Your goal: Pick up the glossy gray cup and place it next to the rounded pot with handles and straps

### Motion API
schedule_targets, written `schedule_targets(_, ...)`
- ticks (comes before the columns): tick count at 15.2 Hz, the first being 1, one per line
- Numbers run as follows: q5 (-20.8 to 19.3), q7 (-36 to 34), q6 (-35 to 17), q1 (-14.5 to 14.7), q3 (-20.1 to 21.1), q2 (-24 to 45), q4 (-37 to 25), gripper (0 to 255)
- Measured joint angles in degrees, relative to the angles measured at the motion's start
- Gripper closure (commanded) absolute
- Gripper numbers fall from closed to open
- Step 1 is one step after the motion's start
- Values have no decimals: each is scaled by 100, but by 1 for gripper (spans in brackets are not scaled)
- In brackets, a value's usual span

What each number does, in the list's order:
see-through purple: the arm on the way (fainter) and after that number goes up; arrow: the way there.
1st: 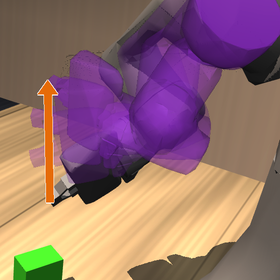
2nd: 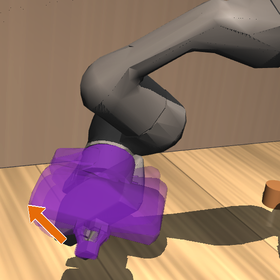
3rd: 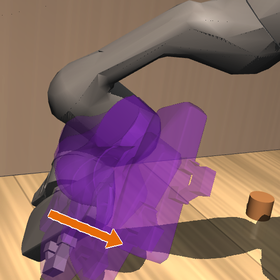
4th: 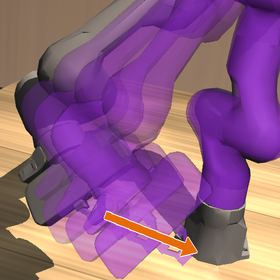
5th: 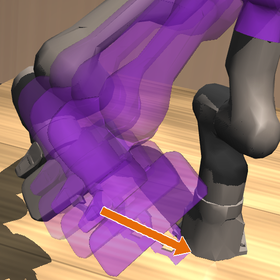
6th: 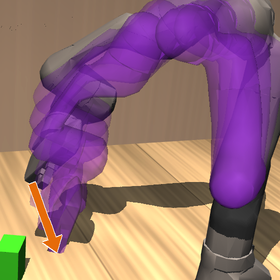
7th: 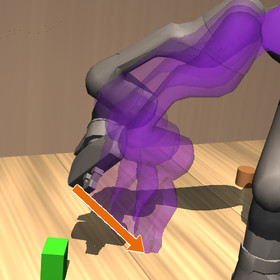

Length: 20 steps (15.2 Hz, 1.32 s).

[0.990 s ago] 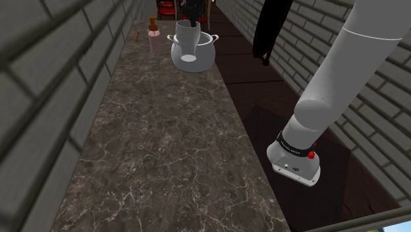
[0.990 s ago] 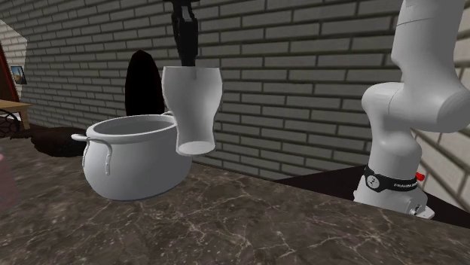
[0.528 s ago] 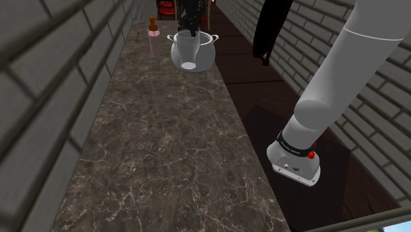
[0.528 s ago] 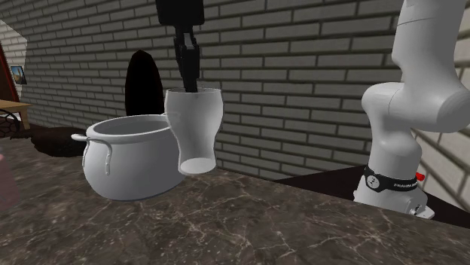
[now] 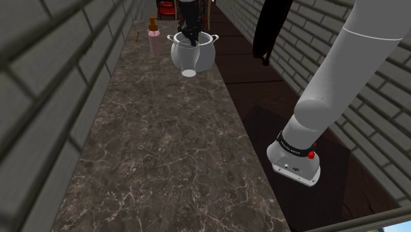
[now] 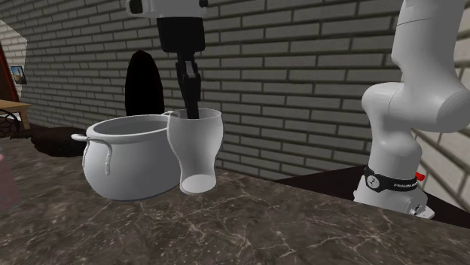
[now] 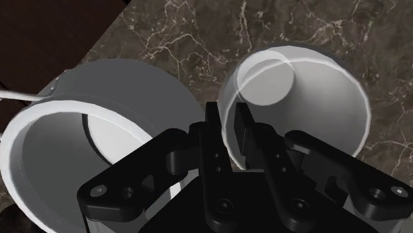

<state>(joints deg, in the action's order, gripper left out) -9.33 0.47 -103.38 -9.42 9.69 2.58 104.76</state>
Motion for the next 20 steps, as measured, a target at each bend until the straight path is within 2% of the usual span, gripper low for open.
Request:
schedule_targets(11,-75,-134,-811,-9,-12,176,648,255)
schedule_targets(17,-83,-142,-888,-12,-16,187,712,255)
schedule_targets(18,-83,-142,-889,-12,-16,187,713,0)
schedule_targets(20,-83,-142,-890,-12,-16,186,712,0)
